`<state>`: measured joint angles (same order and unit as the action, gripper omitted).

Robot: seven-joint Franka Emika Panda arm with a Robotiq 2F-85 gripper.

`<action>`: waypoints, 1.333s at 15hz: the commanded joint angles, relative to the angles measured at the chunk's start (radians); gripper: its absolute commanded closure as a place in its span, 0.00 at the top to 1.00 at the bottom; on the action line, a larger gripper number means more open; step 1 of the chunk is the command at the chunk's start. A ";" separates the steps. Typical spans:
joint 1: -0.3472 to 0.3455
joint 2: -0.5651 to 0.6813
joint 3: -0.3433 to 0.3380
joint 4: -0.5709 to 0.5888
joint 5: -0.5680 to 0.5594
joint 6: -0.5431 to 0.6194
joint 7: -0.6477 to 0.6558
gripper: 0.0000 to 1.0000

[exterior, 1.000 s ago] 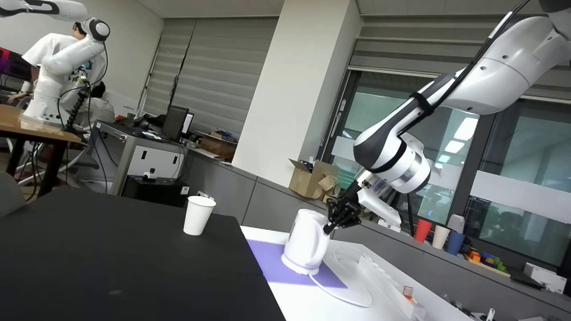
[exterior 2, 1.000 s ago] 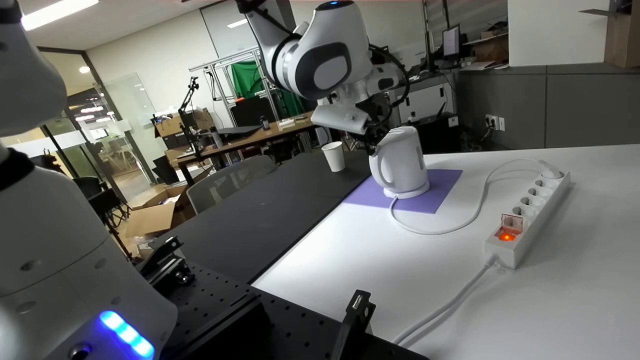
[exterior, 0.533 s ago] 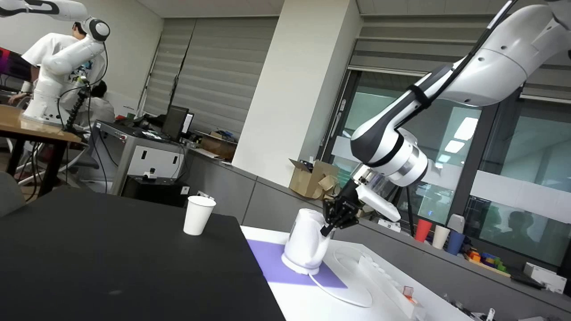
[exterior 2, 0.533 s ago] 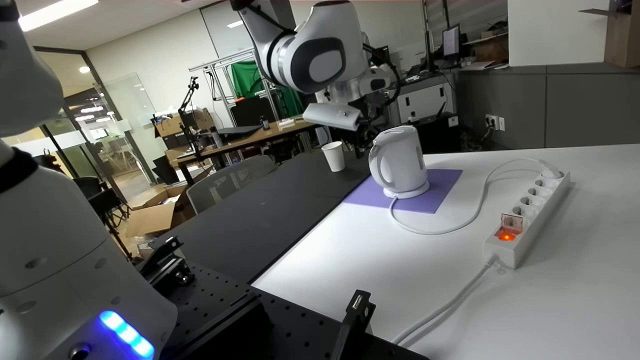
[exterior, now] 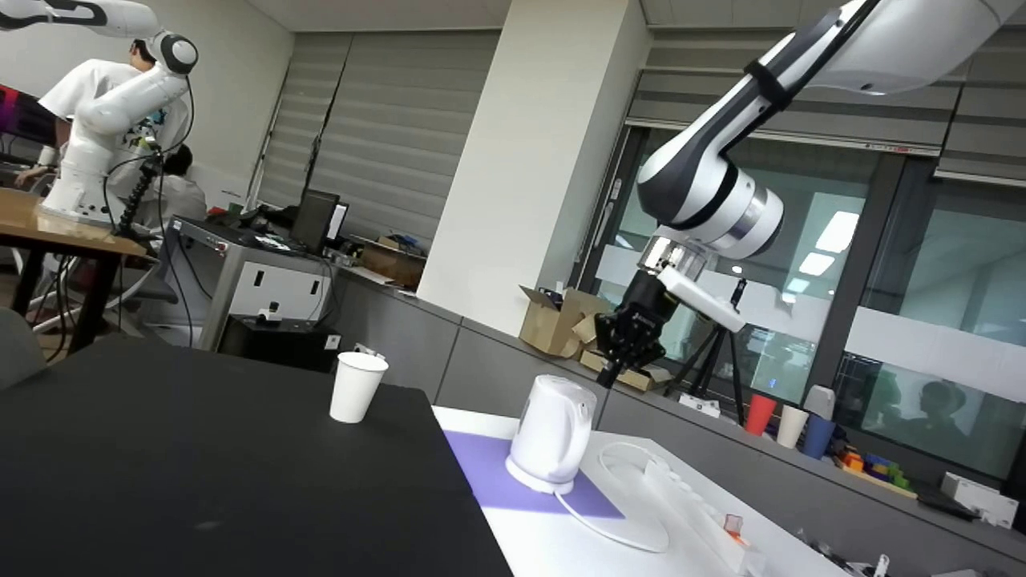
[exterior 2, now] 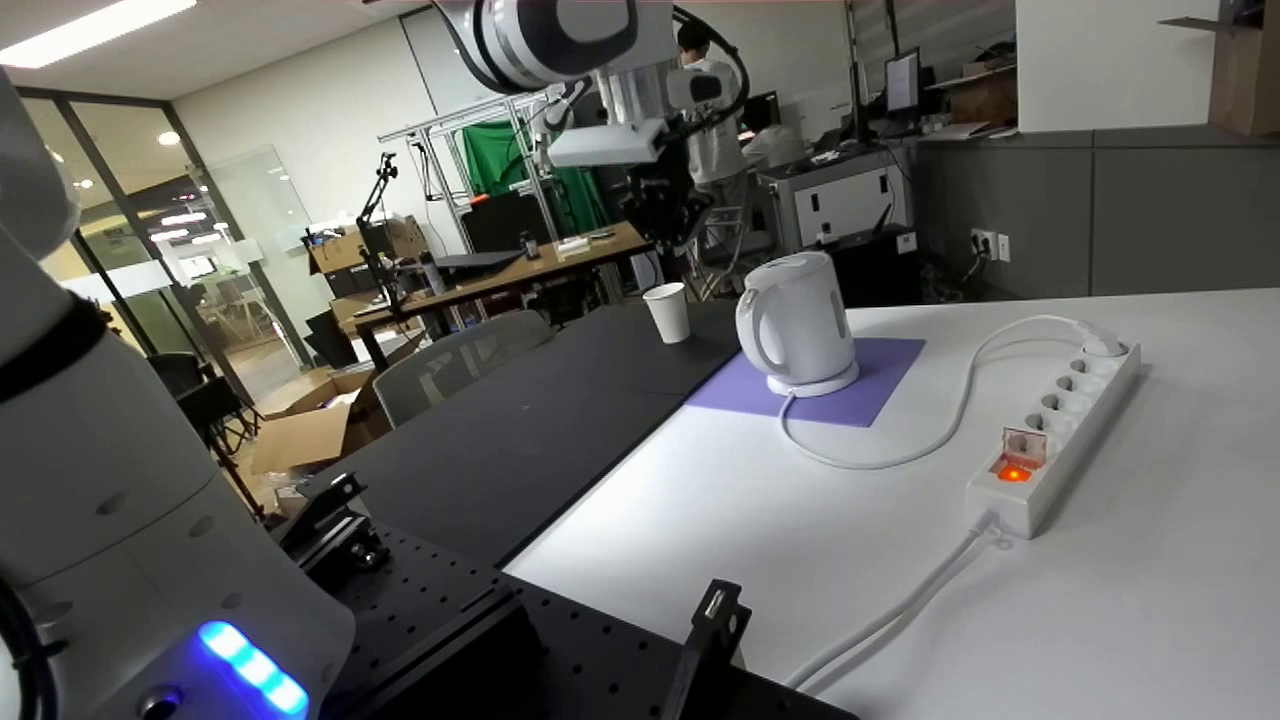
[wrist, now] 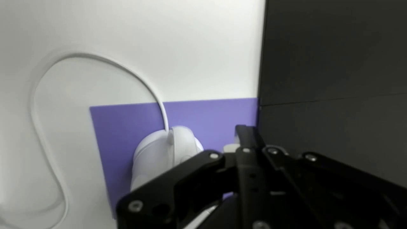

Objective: Turn off the kettle then turn off the extension cable

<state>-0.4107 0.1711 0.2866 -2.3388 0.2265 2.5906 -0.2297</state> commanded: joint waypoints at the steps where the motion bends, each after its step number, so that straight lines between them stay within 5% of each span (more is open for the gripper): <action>1: 0.157 -0.158 -0.201 -0.077 -0.176 -0.097 0.157 0.00; 5: 0.195 -0.209 -0.329 -0.093 -0.382 -0.158 0.268 0.00; 6: 0.220 -0.178 -0.325 -0.072 -0.316 -0.135 0.198 0.01; 20: 0.221 -0.190 -0.357 -0.083 -0.363 -0.147 0.226 0.00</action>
<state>-0.2253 -0.0181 -0.0346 -2.4232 -0.1357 2.4456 -0.0037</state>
